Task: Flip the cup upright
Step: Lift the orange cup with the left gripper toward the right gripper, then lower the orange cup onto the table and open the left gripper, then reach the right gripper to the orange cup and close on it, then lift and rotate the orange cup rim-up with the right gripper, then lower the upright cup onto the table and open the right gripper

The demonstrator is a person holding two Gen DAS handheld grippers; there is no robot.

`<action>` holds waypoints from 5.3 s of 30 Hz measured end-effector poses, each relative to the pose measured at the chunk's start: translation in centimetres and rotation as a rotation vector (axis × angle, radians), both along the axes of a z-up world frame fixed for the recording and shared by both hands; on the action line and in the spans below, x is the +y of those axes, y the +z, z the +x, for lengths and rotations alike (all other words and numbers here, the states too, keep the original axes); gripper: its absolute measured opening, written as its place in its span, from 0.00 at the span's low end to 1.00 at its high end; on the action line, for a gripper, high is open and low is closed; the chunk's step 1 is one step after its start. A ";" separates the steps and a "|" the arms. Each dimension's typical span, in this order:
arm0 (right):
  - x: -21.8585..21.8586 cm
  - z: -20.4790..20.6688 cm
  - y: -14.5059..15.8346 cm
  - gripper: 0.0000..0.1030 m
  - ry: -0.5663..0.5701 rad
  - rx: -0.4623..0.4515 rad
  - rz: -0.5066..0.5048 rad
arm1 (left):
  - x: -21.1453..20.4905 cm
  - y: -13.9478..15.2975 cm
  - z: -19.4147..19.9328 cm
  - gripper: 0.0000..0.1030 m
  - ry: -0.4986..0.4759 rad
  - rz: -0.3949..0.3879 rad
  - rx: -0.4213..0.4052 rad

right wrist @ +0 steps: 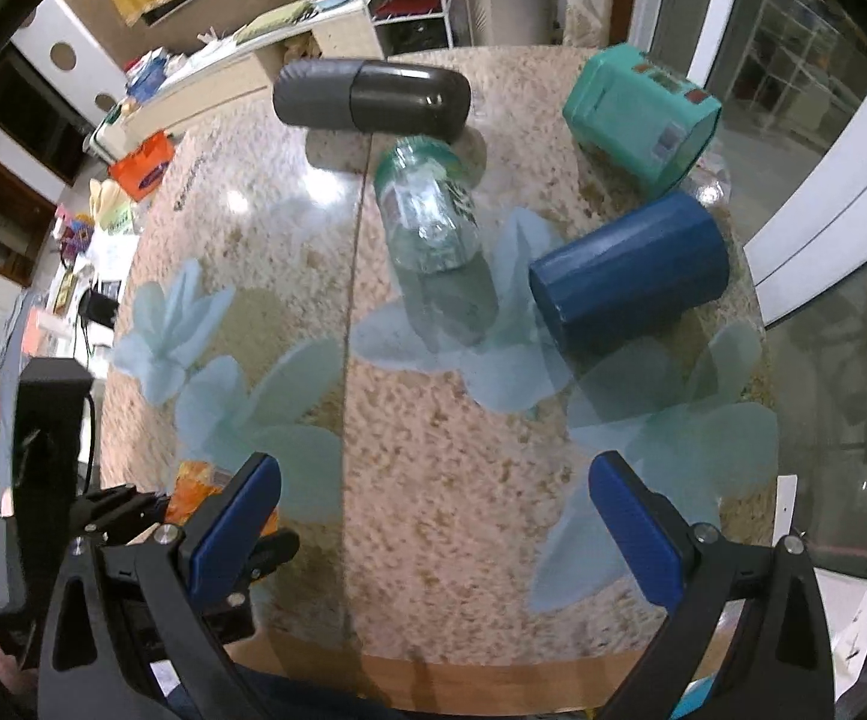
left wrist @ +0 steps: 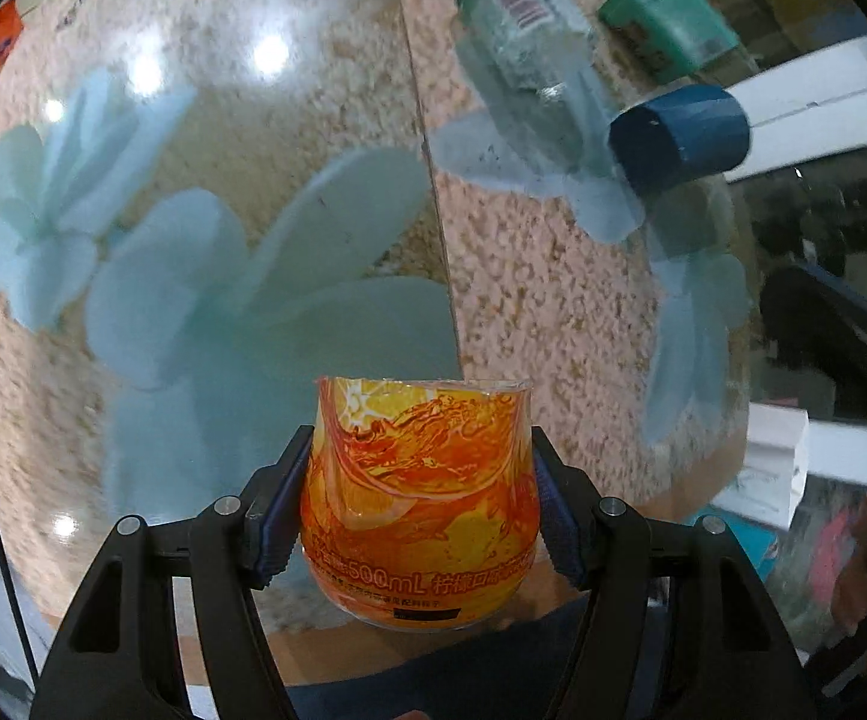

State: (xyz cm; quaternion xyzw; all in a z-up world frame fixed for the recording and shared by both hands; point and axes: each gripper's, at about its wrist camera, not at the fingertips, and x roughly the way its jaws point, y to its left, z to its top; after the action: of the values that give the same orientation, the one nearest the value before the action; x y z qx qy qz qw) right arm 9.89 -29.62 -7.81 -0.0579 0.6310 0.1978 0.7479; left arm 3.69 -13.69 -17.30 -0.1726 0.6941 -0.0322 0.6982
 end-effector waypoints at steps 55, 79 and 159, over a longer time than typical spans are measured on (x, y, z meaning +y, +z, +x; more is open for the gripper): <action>6.0 -5.2 1.6 1.00 -0.022 0.097 0.016 | 7.5 5.7 -3.7 1.00 -0.116 0.188 -0.095; 9.7 -4.6 -7.8 1.00 -0.187 0.280 -0.123 | 12.5 -0.1 -3.7 1.00 -0.200 0.090 0.004; 7.0 -4.0 -8.5 0.62 0.119 -0.529 0.251 | 8.0 -2.0 1.1 1.00 -0.131 0.118 -0.213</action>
State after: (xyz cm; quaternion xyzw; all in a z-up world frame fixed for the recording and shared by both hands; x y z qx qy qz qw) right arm 5.89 -22.62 -16.27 -0.0515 0.3804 0.2957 0.8747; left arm 4.77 -5.70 -19.33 -0.0814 0.6265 -0.0550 0.7732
